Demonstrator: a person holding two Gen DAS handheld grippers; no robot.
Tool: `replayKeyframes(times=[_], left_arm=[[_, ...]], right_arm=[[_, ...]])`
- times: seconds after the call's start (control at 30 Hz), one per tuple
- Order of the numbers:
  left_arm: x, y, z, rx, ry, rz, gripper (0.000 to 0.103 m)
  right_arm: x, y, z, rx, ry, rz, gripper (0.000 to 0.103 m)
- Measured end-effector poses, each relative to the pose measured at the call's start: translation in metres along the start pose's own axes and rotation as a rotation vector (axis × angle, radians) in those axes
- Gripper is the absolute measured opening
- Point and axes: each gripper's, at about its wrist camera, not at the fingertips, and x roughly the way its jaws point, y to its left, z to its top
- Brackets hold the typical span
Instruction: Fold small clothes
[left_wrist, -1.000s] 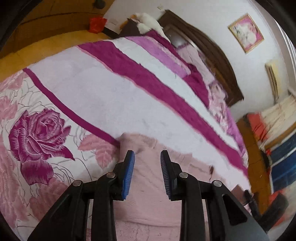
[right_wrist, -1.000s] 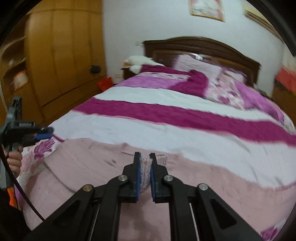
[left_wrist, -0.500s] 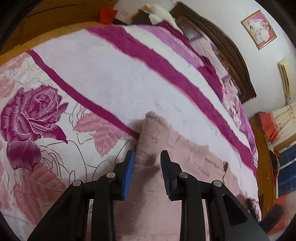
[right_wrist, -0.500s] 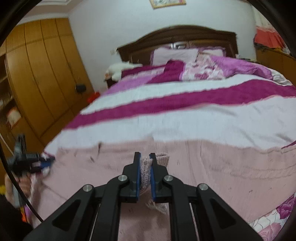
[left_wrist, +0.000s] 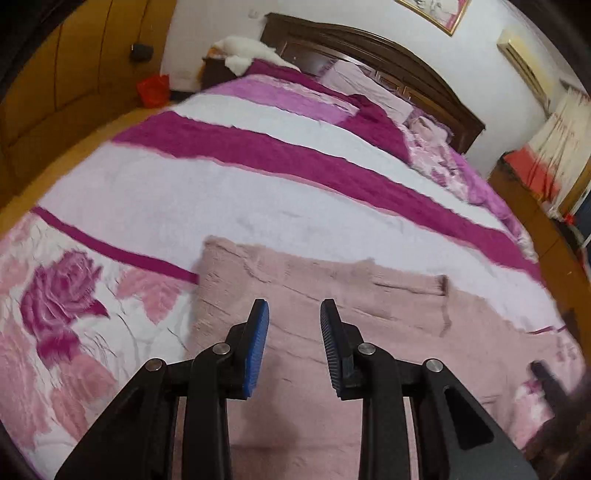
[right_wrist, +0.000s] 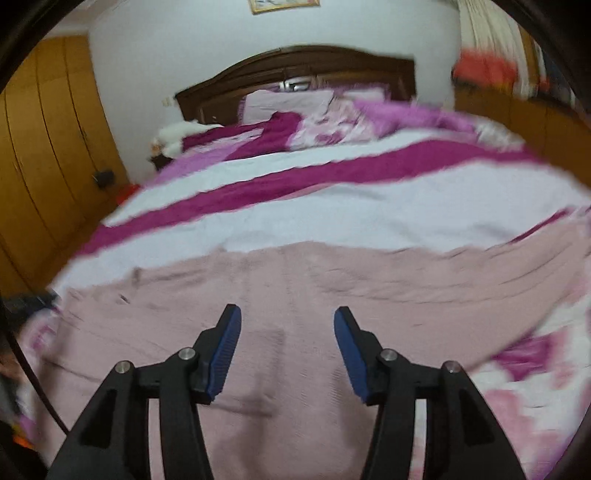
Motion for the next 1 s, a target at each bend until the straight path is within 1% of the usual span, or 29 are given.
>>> replayKeyframes(times=[0.03, 0.07, 0.13, 0.2, 0.23, 0.3, 0.37, 0.4, 0.47, 0.5, 0.53, 0.6, 0.63, 0.7, 0.73, 0.8, 0.87, 0.9, 0.93, 1.0], left_arm=[[0.000, -0.002, 0.001, -0.025, 0.027, -0.032, 0.005], [0.001, -0.003, 0.001, -0.032, 0.041, -0.045, 0.005], [0.003, -0.009, 0.000, -0.024, 0.051, -0.055, 0.005], [0.005, -0.016, -0.002, -0.001, 0.065, -0.036, 0.005], [0.005, -0.017, -0.003, -0.005, 0.069, -0.036, 0.005], [0.002, -0.017, -0.004, -0.016, 0.074, -0.049, 0.005], [-0.002, -0.021, -0.005, -0.020, 0.062, -0.050, 0.005], [-0.003, -0.024, -0.007, -0.015, 0.054, -0.043, 0.005], [-0.004, -0.029, -0.013, 0.010, 0.051, -0.039, 0.005], [-0.004, -0.032, -0.017, 0.029, 0.052, -0.035, 0.005], [-0.005, -0.036, -0.025, 0.048, 0.052, -0.035, 0.005], [-0.006, -0.041, -0.038, 0.069, 0.052, -0.031, 0.005], [-0.006, -0.042, -0.044, 0.076, 0.049, -0.030, 0.005], [-0.009, -0.045, -0.053, 0.077, 0.037, -0.038, 0.005], [-0.011, -0.045, -0.059, 0.067, 0.024, -0.046, 0.005], [-0.013, -0.047, -0.063, 0.059, 0.002, -0.064, 0.005], [-0.013, -0.051, -0.066, 0.060, -0.019, -0.065, 0.005], [-0.011, -0.054, -0.067, 0.061, -0.023, -0.059, 0.005], [-0.009, -0.059, -0.070, 0.070, -0.010, -0.044, 0.005], [-0.005, -0.068, -0.081, 0.088, 0.012, -0.046, 0.005]], right_arm=[[-0.002, 0.003, -0.002, -0.025, 0.015, -0.063, 0.058], [-0.003, 0.006, -0.006, -0.037, 0.034, -0.120, 0.058], [-0.006, 0.004, -0.014, -0.017, 0.059, -0.170, 0.058], [-0.008, -0.002, -0.017, 0.011, 0.072, -0.203, 0.058], [-0.010, -0.005, -0.018, 0.024, 0.075, -0.213, 0.058], [-0.016, -0.010, -0.017, 0.032, 0.066, -0.172, 0.058], [-0.026, -0.016, -0.017, 0.022, 0.031, -0.106, 0.058], [-0.030, -0.020, -0.016, 0.020, 0.009, -0.087, 0.058], [-0.035, -0.028, -0.014, 0.026, -0.024, -0.091, 0.063], [-0.035, -0.034, -0.013, 0.033, -0.039, -0.104, 0.073], [-0.034, -0.042, -0.012, 0.042, -0.048, -0.135, 0.084], [-0.032, -0.054, -0.015, 0.051, -0.080, -0.174, 0.089], [-0.031, -0.061, -0.019, 0.054, -0.093, -0.185, 0.090], [-0.026, -0.078, -0.026, 0.074, -0.071, -0.192, 0.090], [-0.025, -0.087, -0.027, 0.085, -0.064, -0.170, 0.090], [-0.028, -0.104, -0.027, 0.089, -0.082, -0.138, 0.090], [-0.027, -0.123, -0.027, 0.093, -0.086, -0.153, 0.090], [-0.026, -0.138, -0.026, 0.115, -0.082, -0.166, 0.090], [-0.026, -0.154, -0.025, 0.155, -0.080, -0.169, 0.090], [-0.029, -0.182, -0.022, 0.235, -0.094, -0.164, 0.090]])
